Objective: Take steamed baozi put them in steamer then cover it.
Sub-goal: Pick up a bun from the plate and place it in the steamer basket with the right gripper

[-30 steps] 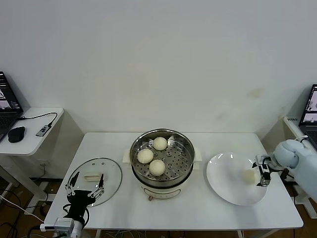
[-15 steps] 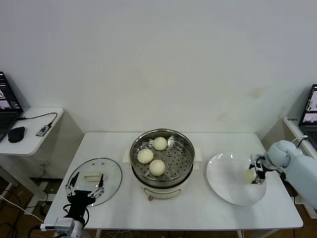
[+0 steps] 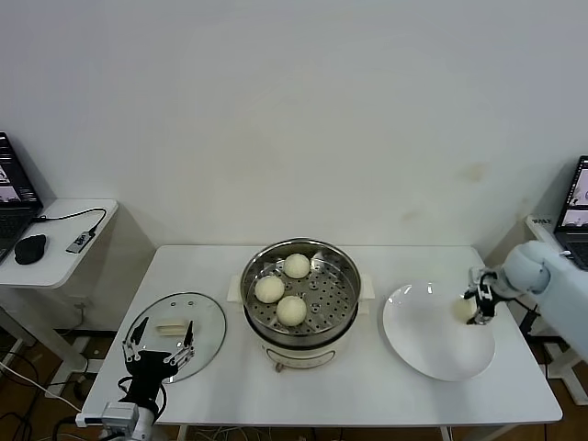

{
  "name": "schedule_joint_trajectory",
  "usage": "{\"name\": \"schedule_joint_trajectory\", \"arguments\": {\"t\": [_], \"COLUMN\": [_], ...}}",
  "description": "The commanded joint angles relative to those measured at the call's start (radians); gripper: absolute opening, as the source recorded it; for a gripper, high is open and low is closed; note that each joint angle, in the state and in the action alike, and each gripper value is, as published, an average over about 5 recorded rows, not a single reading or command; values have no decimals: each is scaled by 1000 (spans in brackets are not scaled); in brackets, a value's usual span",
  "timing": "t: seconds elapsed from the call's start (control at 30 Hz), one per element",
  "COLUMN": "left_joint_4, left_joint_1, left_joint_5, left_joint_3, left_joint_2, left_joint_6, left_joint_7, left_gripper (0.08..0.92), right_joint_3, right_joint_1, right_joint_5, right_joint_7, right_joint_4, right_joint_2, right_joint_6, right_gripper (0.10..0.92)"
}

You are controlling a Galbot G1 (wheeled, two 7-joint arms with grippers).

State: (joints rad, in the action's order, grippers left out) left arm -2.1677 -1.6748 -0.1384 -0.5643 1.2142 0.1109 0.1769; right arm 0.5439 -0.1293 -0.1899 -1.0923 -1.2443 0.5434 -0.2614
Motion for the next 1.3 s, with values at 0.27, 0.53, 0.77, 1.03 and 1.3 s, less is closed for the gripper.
{"name": "schedule_joint_trajectory", "arguments": {"t": [0.27, 0.53, 0.77, 1.03, 1.3], "left_joint_4": [1, 1, 9, 10, 14], "left_joint_1": [10, 6, 7, 7, 11], "left_joint_5": [-5, -13, -11, -14, -18], "left_joint_3": [1, -10, -4, -10, -14], "left_joint_2": [-8, -6, 8, 12, 10], "left_joint_6": [2, 0, -2, -3, -4], "left_joint_7": [-1, -2, -1, -1, -2], "left_gripper": [823, 823, 823, 823, 823], "right_joint_3": [592, 672, 661, 697, 705], "right_joint_1": [736, 801, 719, 636, 550], "right_joint_5": [539, 758, 823, 789, 685], "right_joint_7": [88, 197, 291, 329, 331], "right_joint_4": [-336, -351, -299, -228, -183], "right_joint_2": [36, 241, 392, 485, 490], "right_joint_6": [-247, -373, -443, -466, -465], "right_gripper": [634, 636, 636, 636, 636]}}
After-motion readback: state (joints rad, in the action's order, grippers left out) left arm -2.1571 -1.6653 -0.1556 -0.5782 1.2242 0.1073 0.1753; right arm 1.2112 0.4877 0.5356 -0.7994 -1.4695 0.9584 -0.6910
